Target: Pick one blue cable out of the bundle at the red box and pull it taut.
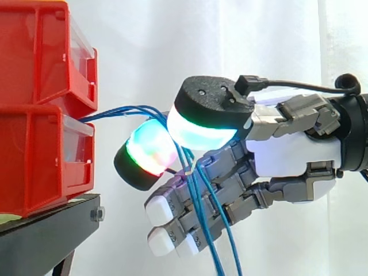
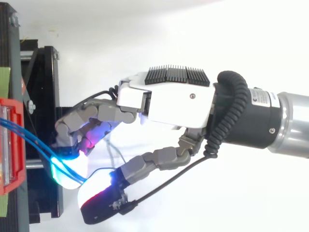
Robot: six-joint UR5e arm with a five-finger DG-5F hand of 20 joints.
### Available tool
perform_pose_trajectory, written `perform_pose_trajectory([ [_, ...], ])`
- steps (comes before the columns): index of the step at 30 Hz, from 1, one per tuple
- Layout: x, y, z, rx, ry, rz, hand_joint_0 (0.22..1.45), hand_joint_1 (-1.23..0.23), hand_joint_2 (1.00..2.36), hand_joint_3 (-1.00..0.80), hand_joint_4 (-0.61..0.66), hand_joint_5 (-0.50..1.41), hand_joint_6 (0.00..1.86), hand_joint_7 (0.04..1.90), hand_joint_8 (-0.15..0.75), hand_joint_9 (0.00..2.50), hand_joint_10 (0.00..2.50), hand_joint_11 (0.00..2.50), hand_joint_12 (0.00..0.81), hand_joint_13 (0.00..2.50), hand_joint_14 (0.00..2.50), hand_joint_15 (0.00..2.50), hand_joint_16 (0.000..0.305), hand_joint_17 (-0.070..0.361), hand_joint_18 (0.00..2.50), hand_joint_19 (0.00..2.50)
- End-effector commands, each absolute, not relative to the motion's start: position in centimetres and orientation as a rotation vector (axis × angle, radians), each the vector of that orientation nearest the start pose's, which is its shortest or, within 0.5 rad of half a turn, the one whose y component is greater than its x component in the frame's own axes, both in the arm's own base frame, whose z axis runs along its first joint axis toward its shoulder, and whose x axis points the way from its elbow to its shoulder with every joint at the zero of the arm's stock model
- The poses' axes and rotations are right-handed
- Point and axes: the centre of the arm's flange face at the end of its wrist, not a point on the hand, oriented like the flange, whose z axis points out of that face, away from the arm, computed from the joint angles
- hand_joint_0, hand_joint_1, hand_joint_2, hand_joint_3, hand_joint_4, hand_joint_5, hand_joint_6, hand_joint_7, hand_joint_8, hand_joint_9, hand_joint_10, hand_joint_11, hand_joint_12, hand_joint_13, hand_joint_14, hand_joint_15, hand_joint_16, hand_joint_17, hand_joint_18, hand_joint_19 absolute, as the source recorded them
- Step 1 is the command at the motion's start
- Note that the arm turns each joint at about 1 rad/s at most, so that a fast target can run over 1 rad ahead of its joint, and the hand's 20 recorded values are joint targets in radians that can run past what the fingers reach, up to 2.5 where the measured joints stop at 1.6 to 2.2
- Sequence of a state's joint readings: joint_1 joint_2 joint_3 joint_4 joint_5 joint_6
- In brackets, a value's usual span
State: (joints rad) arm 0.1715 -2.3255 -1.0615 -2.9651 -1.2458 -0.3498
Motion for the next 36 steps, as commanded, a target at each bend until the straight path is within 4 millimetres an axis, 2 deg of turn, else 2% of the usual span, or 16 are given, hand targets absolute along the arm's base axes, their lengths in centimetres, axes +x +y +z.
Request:
perform_pose_trajectory([
  [1,77.59,-3.30,27.08,1.063,1.323,0.793,0.57,-0.75,1.01,-0.33,-0.24,-0.07,0.68,1.06,0.184,0.90,0.01,0.30,0.327,0.66,0.01,0.29,0.037,0.084,0.48,0.33],
  [7,77.59,-3.30,27.08,1.063,1.323,0.793,0.58,-0.82,1.01,-0.23,-0.12,-0.14,0.84,0.83,0.201,0.87,0.01,0.43,0.348,0.65,0.01,0.31,0.041,0.091,0.49,0.33],
  [13,77.59,-3.30,27.08,1.063,1.323,0.793,0.63,-0.86,1.02,-0.21,-0.08,-0.17,0.89,0.85,0.235,0.85,0.01,0.52,0.354,0.64,0.01,0.31,0.040,0.090,0.49,0.32],
  [17,77.61,-3.29,26.97,1.063,1.325,0.792,0.71,-0.94,1.01,-0.36,-0.06,-0.19,0.93,0.78,0.252,0.83,0.01,0.53,0.365,0.64,0.01,0.29,0.041,0.093,0.52,0.26],
  [20,77.59,-3.30,27.08,1.063,1.323,0.793,0.76,-0.95,1.00,-0.50,-0.04,-0.19,0.93,0.76,0.247,0.82,0.01,0.54,0.363,0.66,0.01,0.28,0.042,0.093,0.55,0.24],
  [23,77.59,-3.30,27.08,1.063,1.323,0.793,0.76,-0.96,1.00,-0.50,-0.03,-0.18,0.94,0.77,0.246,0.84,0.01,0.55,0.359,0.67,0.01,0.28,0.041,0.092,0.56,0.23],
  [24,77.61,-3.29,26.97,1.063,1.325,0.792,0.72,-0.96,1.00,-0.50,-0.03,-0.17,0.94,0.77,0.247,0.86,0.01,0.55,0.357,0.68,0.01,0.29,0.040,0.091,0.56,0.24],
  [28,77.60,-3.18,27.08,1.062,1.324,0.794,0.60,-0.90,1.00,-0.50,-0.02,-0.15,0.93,0.82,0.255,0.89,0.01,0.56,0.351,0.69,0.01,0.31,0.040,0.090,0.56,0.28],
  [30,77.60,-3.18,27.08,1.062,1.324,0.794,0.54,-0.81,1.00,-0.50,-0.02,-0.13,0.91,0.84,0.268,0.92,0.01,0.54,0.362,0.70,0.01,0.32,0.042,0.094,0.56,0.30],
  [36,77.60,-3.16,27.08,1.061,1.325,0.796,0.53,-0.64,1.00,-0.50,-0.03,-0.12,0.86,0.83,0.275,0.97,0.01,0.53,0.368,0.71,0.01,0.33,0.042,0.095,0.55,0.34],
])
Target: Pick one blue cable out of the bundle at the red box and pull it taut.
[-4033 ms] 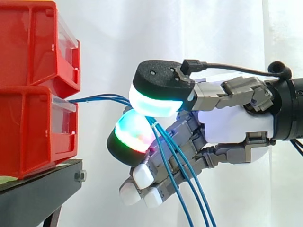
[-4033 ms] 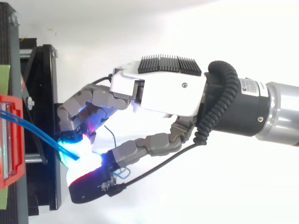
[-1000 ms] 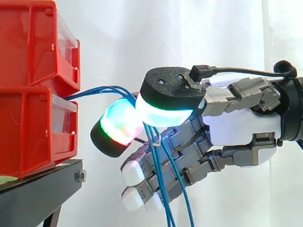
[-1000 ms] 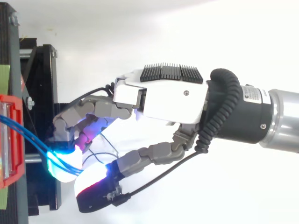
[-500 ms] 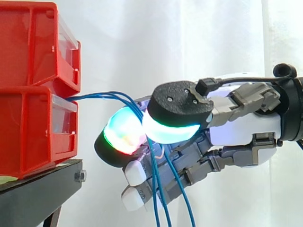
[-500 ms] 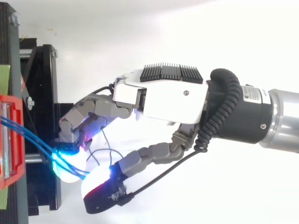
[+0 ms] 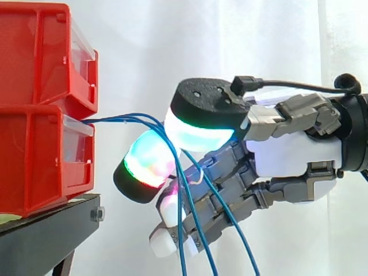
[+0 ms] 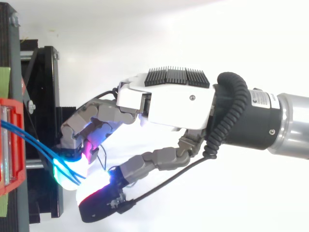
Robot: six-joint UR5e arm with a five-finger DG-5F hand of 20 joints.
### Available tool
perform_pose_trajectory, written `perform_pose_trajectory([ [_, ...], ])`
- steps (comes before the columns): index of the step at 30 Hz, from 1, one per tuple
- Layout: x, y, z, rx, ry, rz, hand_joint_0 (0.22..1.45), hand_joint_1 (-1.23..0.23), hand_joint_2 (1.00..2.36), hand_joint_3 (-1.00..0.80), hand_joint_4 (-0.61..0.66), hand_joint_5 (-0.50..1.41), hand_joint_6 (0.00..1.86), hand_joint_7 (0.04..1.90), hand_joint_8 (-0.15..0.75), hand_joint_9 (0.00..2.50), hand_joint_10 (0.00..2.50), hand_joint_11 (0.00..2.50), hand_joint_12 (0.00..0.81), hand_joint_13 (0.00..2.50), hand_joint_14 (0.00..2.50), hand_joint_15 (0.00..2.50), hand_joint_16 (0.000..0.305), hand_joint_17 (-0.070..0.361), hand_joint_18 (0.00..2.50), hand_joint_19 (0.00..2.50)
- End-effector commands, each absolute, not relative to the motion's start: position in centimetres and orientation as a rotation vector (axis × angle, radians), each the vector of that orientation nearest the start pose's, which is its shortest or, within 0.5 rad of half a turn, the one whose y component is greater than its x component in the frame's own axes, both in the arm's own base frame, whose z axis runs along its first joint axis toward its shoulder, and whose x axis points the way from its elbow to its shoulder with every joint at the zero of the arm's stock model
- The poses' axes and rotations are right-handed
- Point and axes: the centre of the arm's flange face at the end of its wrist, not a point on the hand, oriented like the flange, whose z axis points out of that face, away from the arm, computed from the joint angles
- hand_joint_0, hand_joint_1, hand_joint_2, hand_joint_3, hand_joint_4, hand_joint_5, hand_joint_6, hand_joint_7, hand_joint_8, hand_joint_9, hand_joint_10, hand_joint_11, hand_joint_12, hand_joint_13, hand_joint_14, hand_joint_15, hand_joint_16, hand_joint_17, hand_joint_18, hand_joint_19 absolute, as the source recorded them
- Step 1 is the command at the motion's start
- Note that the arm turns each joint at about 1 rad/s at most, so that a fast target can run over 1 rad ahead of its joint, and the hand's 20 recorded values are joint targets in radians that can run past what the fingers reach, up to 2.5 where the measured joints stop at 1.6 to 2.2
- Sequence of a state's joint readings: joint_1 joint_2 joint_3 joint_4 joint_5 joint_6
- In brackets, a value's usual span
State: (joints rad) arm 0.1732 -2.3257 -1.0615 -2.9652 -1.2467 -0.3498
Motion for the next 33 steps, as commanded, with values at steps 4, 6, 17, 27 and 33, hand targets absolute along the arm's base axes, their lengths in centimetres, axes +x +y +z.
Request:
perform_pose_trajectory([
  [4,77.62,-3.16,26.97,1.062,1.327,0.795,0.58,-0.68,1.00,-0.44,-0.05,-0.12,0.85,0.89,0.267,0.98,0.01,0.53,0.361,0.70,0.01,0.34,0.041,0.091,0.53,0.36],
  [6,77.60,-3.18,27.08,1.062,1.324,0.794,0.59,-0.74,1.01,-0.33,-0.04,-0.13,0.87,0.92,0.276,0.97,0.01,0.56,0.364,0.70,0.01,0.34,0.041,0.091,0.53,0.35],
  [17,77.60,-3.06,27.08,1.061,1.325,0.796,0.78,-0.91,1.01,-0.39,-0.11,-0.17,0.94,1.00,0.315,0.94,0.01,0.66,0.372,0.73,0.01,0.32,0.042,0.095,0.61,0.28],
  [27,77.61,-3.03,27.08,1.063,1.325,0.801,0.69,-0.96,1.00,-0.50,-0.11,-0.12,0.94,0.98,0.234,0.99,0.01,0.63,0.340,0.77,0.01,0.33,0.037,0.082,0.63,0.28],
  [33,77.54,-3.04,27.03,1.072,1.327,0.805,0.55,-0.83,1.00,-0.50,-0.08,-0.09,0.91,0.94,0.232,1.06,0.01,0.58,0.342,0.80,0.01,0.34,0.037,0.083,0.63,0.31],
])
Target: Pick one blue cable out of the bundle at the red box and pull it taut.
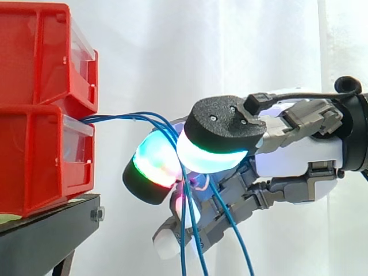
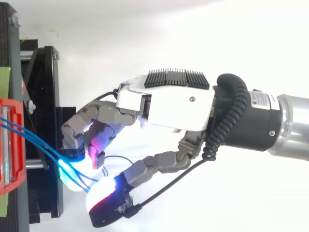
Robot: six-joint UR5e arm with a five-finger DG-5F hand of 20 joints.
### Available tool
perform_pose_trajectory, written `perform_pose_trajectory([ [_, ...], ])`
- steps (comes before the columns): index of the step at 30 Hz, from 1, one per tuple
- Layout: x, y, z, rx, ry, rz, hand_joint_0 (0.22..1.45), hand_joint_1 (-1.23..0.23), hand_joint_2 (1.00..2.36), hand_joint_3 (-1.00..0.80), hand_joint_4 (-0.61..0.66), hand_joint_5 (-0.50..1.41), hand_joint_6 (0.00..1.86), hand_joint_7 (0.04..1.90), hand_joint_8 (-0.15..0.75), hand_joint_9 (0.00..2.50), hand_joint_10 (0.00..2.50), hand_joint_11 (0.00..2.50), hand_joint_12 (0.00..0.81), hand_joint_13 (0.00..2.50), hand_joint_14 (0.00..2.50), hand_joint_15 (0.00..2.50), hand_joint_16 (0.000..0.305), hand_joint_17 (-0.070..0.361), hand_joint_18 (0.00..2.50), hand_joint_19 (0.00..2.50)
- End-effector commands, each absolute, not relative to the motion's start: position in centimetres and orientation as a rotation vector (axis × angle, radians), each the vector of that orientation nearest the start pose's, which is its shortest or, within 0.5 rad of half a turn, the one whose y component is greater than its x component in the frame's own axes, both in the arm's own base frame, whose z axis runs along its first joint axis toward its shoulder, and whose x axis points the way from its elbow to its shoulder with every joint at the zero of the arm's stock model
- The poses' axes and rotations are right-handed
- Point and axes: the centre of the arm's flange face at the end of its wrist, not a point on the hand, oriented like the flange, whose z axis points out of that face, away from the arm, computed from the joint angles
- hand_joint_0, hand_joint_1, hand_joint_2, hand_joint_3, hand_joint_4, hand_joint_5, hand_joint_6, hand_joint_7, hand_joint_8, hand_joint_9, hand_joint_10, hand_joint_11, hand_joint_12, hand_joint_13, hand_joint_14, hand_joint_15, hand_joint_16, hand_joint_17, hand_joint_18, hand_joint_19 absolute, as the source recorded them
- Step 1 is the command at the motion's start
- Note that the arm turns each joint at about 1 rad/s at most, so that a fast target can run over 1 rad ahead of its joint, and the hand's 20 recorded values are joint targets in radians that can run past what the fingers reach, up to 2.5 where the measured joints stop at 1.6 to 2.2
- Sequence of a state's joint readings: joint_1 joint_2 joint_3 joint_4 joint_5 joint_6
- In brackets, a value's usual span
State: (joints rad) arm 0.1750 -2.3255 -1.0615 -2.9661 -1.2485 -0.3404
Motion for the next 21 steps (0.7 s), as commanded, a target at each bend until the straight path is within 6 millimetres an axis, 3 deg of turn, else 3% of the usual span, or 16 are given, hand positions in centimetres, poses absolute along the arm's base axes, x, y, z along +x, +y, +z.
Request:
perform_pose_trajectory([
  [1,77.53,-3.06,27.02,1.073,1.327,0.803,0.54,-0.80,1.00,-0.50,-0.09,-0.09,0.90,0.94,0.233,1.06,0.01,0.58,0.343,0.80,0.01,0.34,0.037,0.084,0.64,0.32],
  [5,77.43,-3.09,26.94,1.082,1.331,0.801,0.56,-0.64,1.00,-0.50,-0.11,-0.09,0.88,1.02,0.230,1.08,0.01,0.57,0.346,0.79,0.01,0.35,0.037,0.084,0.62,0.35],
  [8,77.41,-3.09,26.92,1.084,1.332,0.801,0.58,-0.63,1.00,-0.50,-0.10,-0.09,0.88,1.03,0.238,1.08,0.01,0.58,0.350,0.78,0.01,0.36,0.038,0.085,0.60,0.37],
  [10,77.38,-3.10,26.90,1.085,1.335,0.799,0.58,-0.66,1.00,-0.44,-0.05,-0.10,0.89,1.02,0.303,1.08,0.01,0.61,0.355,0.77,0.01,0.37,0.039,0.088,0.60,0.37],
  [15,77.31,-3.11,26.85,1.090,1.339,0.798,0.59,-0.78,1.01,-0.35,0.02,-0.14,0.92,0.94,0.326,1.01,0.01,0.67,0.367,0.75,0.01,0.38,0.041,0.092,0.59,0.37],
  [21,77.30,-3.11,26.83,1.090,1.340,0.797,0.71,-0.94,1.00,-0.50,0.01,-0.16,0.94,0.83,0.312,0.94,0.01,0.70,0.378,0.73,0.01,0.34,0.042,0.094,0.61,0.29],
])
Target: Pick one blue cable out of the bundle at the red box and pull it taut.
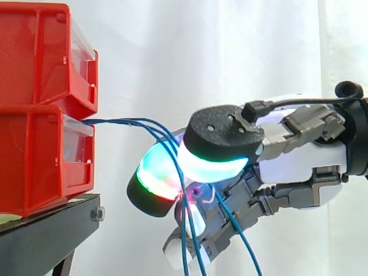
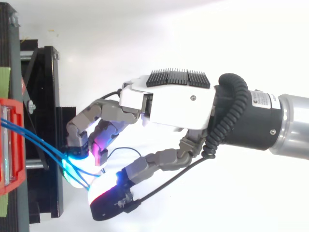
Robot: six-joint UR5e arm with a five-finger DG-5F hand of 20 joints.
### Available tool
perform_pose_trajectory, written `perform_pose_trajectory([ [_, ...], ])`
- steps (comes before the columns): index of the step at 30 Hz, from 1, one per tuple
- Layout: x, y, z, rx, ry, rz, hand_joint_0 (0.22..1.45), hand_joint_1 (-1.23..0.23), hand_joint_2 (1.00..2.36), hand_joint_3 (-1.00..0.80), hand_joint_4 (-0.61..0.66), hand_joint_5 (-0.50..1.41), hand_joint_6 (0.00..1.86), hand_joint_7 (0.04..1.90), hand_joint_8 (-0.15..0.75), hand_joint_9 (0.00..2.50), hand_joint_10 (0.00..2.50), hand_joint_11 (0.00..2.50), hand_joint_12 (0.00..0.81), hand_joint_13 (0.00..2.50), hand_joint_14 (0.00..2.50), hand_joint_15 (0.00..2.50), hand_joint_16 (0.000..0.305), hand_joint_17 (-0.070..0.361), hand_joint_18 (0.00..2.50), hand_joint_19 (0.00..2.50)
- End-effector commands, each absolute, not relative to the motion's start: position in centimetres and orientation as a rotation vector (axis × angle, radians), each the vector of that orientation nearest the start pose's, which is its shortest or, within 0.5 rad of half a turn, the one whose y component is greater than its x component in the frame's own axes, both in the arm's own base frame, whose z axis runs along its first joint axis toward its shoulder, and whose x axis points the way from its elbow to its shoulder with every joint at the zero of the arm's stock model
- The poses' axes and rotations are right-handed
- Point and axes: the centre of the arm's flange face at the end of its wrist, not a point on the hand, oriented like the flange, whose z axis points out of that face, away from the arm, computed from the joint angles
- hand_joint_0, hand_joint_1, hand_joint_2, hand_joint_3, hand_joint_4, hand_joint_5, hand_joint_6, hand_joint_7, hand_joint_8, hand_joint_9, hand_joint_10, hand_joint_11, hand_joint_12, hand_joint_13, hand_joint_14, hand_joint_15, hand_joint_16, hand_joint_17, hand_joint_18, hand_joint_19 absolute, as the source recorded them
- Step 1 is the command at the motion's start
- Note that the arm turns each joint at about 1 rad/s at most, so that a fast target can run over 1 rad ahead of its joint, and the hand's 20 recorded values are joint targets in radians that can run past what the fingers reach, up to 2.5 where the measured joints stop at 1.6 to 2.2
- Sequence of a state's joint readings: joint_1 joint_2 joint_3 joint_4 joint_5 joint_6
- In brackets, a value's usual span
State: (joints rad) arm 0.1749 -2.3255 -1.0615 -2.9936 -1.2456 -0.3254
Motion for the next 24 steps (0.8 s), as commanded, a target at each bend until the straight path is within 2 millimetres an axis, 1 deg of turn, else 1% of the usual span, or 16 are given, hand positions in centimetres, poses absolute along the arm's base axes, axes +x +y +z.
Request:
perform_pose_trajectory([
  [1,77.30,-3.11,26.83,1.090,1.340,0.797,0.71,-0.95,1.00,-0.50,0.02,-0.16,0.94,0.82,0.312,0.94,0.01,0.70,0.377,0.73,0.01,0.34,0.041,0.093,0.61,0.28],
  [4,77.28,-3.11,26.82,1.091,1.341,0.796,0.65,-0.95,1.00,-0.50,0.03,-0.16,0.94,0.82,0.308,0.96,0.01,0.71,0.368,0.74,0.01,0.35,0.041,0.091,0.62,0.29],
  [5,77.28,-3.11,26.82,1.091,1.341,0.796,0.60,-0.93,1.00,-0.50,0.04,-0.16,0.94,0.82,0.306,0.96,0.01,0.70,0.367,0.75,0.01,0.35,0.041,0.091,0.62,0.30],
  [6,77.26,-3.12,26.81,1.090,1.343,0.794,0.54,-0.87,1.00,-0.50,0.04,-0.15,0.93,0.83,0.326,0.99,0.01,0.69,0.376,0.76,0.01,0.36,0.042,0.095,0.63,0.32],
  [8,77.26,-3.12,26.81,1.090,1.343,0.794,0.50,-0.80,1.00,-0.50,0.04,-0.14,0.92,0.85,0.339,1.02,0.01,0.69,0.386,0.77,0.01,0.36,0.044,0.100,0.64,0.32],
  [11,77.26,-3.12,26.81,1.090,1.343,0.794,0.49,-0.68,1.00,-0.50,0.03,-0.13,0.91,0.86,0.348,1.03,0.01,0.67,0.390,0.77,0.01,0.37,0.046,0.103,0.64,0.33],
  [13,77.27,-3.10,26.81,1.089,1.344,0.796,0.49,-0.66,1.00,-0.50,0.03,-0.12,0.90,0.84,0.342,1.04,0.01,0.64,0.390,0.77,0.01,0.36,0.045,0.102,0.63,0.34],
  [15,77.27,-3.10,26.81,1.089,1.344,0.796,0.53,-0.62,1.00,-0.50,0.02,-0.11,0.88,0.87,0.314,1.05,0.01,0.64,0.376,0.76,0.01,0.36,0.043,0.096,0.61,0.35],
  [17,77.27,-2.98,26.81,1.088,1.345,0.797,0.58,-0.62,1.00,-0.50,0.00,-0.11,0.87,0.91,0.309,1.06,0.01,0.64,0.367,0.76,0.01,0.37,0.041,0.091,0.60,0.36],
  [19,77.26,-3.12,26.81,1.090,1.343,0.794,0.60,-0.65,1.00,-0.48,-0.01,-0.11,0.87,0.94,0.312,1.06,0.01,0.65,0.366,0.76,0.01,0.36,0.040,0.090,0.60,0.36],
  [21,77.27,-3.00,26.81,1.089,1.344,0.795,0.61,-0.69,1.01,-0.42,0.01,-0.11,0.87,1.01,0.318,1.05,0.01,0.66,0.365,0.76,0.01,0.36,0.040,0.089,0.61,0.35],
  [22,77.27,-3.00,26.81,1.089,1.344,0.795,0.62,-0.72,1.01,-0.39,0.04,-0.11,0.87,1.05,0.325,1.05,0.01,0.67,0.365,0.77,0.01,0.37,0.040,0.089,0.62,0.35],
  [24,77.26,-3.12,26.81,1.090,1.343,0.794,0.64,-0.79,1.01,-0.34,0.06,-0.12,0.91,0.96,0.335,1.04,0.01,0.69,0.368,0.77,0.01,0.37,0.040,0.090,0.64,0.34],
])
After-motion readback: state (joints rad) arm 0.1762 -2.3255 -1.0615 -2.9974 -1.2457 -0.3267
